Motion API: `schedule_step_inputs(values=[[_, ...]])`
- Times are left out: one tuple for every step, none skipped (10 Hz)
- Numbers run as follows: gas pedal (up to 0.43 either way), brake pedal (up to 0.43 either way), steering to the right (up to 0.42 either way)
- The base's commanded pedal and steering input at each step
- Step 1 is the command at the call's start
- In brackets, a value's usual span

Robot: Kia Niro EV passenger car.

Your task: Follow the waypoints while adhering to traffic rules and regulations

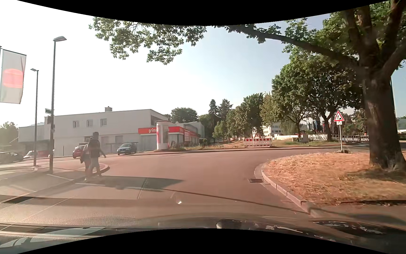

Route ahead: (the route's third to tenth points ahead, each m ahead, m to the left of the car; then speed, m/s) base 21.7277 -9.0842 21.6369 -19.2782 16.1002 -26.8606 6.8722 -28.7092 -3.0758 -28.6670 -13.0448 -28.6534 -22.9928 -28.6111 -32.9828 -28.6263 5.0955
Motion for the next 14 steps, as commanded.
schedule_step_inputs(values=[[0.000,0.000,-0.002],[0.000,0.000,0.000],[0.000,0.000,0.000],[0.000,0.000,0.000],[0.000,0.000,0.000],[0.000,0.000,0.001],[0.000,0.000,0.004],[0.000,0.000,0.008],[0.000,0.000,0.014],[0.000,0.000,0.024],[0.000,0.000,0.033],[0.000,0.000,0.043],[0.000,0.000,0.052],[0.000,0.000,0.067]])
